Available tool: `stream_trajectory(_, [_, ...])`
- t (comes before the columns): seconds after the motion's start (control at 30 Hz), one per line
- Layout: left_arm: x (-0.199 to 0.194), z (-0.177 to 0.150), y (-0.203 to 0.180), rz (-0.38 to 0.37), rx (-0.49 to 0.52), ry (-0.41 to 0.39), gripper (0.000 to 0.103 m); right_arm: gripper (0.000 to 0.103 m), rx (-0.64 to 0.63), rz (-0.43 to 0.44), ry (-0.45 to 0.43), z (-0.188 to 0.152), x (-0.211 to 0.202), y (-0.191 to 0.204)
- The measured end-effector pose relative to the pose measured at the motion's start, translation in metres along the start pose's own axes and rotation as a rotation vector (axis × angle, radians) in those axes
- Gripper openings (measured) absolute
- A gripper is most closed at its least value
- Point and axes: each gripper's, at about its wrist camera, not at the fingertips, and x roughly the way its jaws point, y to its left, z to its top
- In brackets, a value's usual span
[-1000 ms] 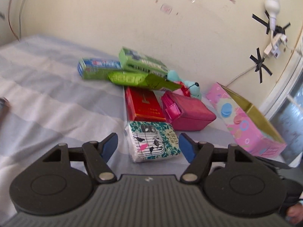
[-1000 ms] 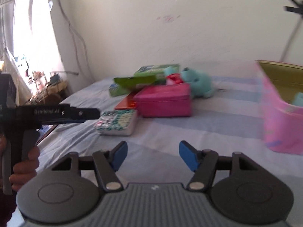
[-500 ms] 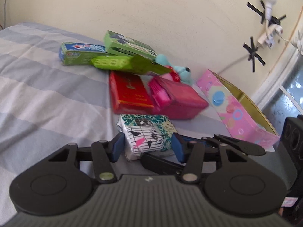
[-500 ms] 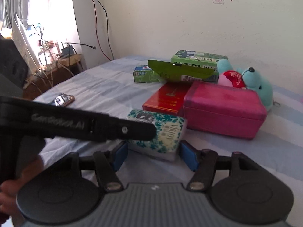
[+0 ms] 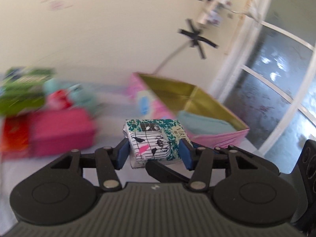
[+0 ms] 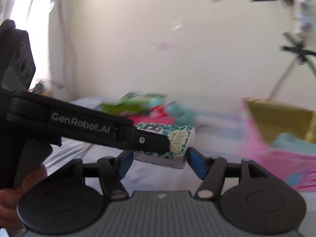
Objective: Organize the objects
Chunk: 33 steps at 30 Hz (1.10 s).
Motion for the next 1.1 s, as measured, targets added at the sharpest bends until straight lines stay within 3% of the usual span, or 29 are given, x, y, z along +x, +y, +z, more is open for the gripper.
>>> stream_trajectory(0.3, [0.093, 0.03, -0.067, -0.069, 0.112, 0.05, 0.057, 0.062, 0.082, -0.198, -0.067, 0.008, -0.011, -0.095])
stream_trajectory(0.43, [0.125, 0.033, -0.072, -0.007, 0.14, 0.071, 0.07, 0.062, 0.114, -0.215, -0.05, 0.007, 0.008, -0.124])
stream_trajectory(0.5, [0.133, 0.034, -0.07, 0.043, 0.136, 0.08, 0.077, 0.068, 0.112, -0.221, -0.042, 0.006, 0.021, -0.131])
stream_trajectory(0.6, [0.128, 0.034, -0.065, 0.042, 0.13, 0.062, 0.079, 0.083, 0.114, -0.233, -0.047, 0.001, 0.032, -0.137])
stream_trajectory(1.1, [0.06, 0.022, -0.075, 0.17, 0.148, -0.032, 0.079, 0.086, 0.195, -0.264, -0.182, -0.021, -0.023, -0.123])
